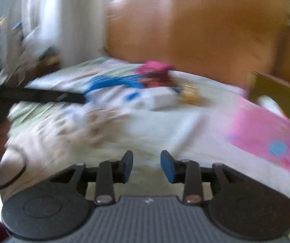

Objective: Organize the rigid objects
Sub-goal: 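Grasp the white plastic clip with the right gripper, then carry the white clip into the pink tin and release it, then grasp the white charger with the right gripper, then carry the white charger into the pink tin and release it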

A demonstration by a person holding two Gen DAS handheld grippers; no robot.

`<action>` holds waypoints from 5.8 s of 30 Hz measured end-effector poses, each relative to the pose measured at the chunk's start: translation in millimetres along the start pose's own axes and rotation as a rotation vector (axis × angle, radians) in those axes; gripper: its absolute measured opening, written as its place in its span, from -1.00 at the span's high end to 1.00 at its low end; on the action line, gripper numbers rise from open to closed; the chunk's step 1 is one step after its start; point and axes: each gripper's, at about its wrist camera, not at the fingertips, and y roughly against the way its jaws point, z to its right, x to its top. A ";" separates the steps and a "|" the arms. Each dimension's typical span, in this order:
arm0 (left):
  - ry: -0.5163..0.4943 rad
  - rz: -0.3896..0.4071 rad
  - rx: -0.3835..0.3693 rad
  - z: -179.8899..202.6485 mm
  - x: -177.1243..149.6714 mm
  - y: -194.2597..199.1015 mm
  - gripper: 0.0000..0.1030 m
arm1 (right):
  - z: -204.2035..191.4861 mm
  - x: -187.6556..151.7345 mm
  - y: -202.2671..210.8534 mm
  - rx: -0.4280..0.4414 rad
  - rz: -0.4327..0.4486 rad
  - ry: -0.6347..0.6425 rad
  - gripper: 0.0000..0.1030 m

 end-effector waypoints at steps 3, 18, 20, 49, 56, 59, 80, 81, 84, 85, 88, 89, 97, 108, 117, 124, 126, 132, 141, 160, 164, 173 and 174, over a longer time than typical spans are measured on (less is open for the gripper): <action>0.004 -0.025 -0.012 4.9 -1.4 -1.6 0.05 | 21.5 -2.9 3.6 -0.003 0.011 -0.127 0.35; 0.108 -0.082 0.028 -20.5 3.7 -8.4 0.05 | -22.1 2.4 3.4 0.172 0.063 -0.037 0.36; 0.127 -0.087 0.026 -25.9 6.9 -13.5 0.05 | -30.5 7.4 4.5 0.197 0.073 -0.004 0.36; -0.163 -0.151 -0.153 0.8 -6.8 -22.8 0.08 | -24.1 9.2 -11.6 0.138 0.070 0.045 0.30; -0.174 -0.182 -0.169 10.7 -7.4 -32.4 0.39 | -20.0 11.2 -13.9 0.121 0.077 0.048 0.40; -0.170 -0.176 -0.183 20.1 -2.2 -33.6 0.39 | -11.9 11.7 -2.6 0.113 0.104 0.035 0.40; -0.420 -0.084 -0.341 198.6 78.1 -175.0 0.38 | 152.7 22.5 62.2 -0.296 0.349 -0.147 0.37; -0.421 -0.096 -0.333 203.8 76.6 -182.9 0.38 | 159.1 20.8 58.0 -0.305 0.340 -0.159 0.37; -0.412 -0.132 -0.256 214.8 74.1 -208.8 0.37 | 175.8 18.7 39.1 -0.354 0.315 -0.197 0.27; -0.402 -0.145 -0.211 216.3 74.4 -215.4 0.33 | 180.4 17.6 33.5 -0.392 0.316 -0.213 0.06; -0.315 -0.153 -0.151 212.2 80.5 -220.1 0.27 | 190.1 13.7 29.9 -0.458 0.309 -0.238 -0.03; -0.279 -0.142 -0.157 208.7 82.9 -215.9 0.27 | 193.2 10.2 33.6 -0.461 0.325 -0.250 -0.03; -0.245 -0.046 -0.154 179.2 70.6 -140.5 0.27 | 188.2 0.9 55.1 -0.479 0.458 -0.302 -0.03; -0.134 -0.136 -0.003 68.0 22.1 -69.5 0.27 | 114.8 7.8 64.7 -0.222 0.522 -0.162 0.11; 0.005 -0.111 0.049 10.4 8.4 -48.3 0.27 | 28.4 44.4 -25.7 0.041 0.212 0.091 -0.05; 0.039 -0.116 0.000 1.1 -5.9 -40.9 0.27 | 19.8 83.1 -108.8 0.079 0.088 0.088 -0.57; 0.040 -0.103 -0.018 0.8 -6.5 -39.3 0.27 | 16.9 86.5 -127.0 0.074 0.050 0.111 -0.52; 0.076 -0.095 -0.046 -5.9 -8.7 -38.6 0.27 | 17.5 80.2 -138.0 0.087 -0.053 0.100 -0.08; 0.109 -0.114 -0.113 1.1 -6.7 -36.3 0.27 | 15.3 31.6 -62.3 -0.028 -0.035 0.065 -0.08; 0.058 -0.263 -0.342 75.2 -11.1 -49.1 0.27 | 31.5 -27.3 43.1 0.004 0.073 -0.017 -0.48; 0.022 -0.289 -0.346 83.0 -9.4 -58.1 0.25 | 32.9 -19.1 30.5 0.002 0.052 0.085 -0.50; -0.009 -0.296 -0.317 86.2 -7.0 -71.2 0.16 | 29.9 -14.6 0.8 0.061 0.005 0.118 -0.32; -0.015 -0.286 -0.322 88.0 -2.6 -69.1 0.16 | 29.3 -14.6 5.1 0.051 0.026 0.106 -0.31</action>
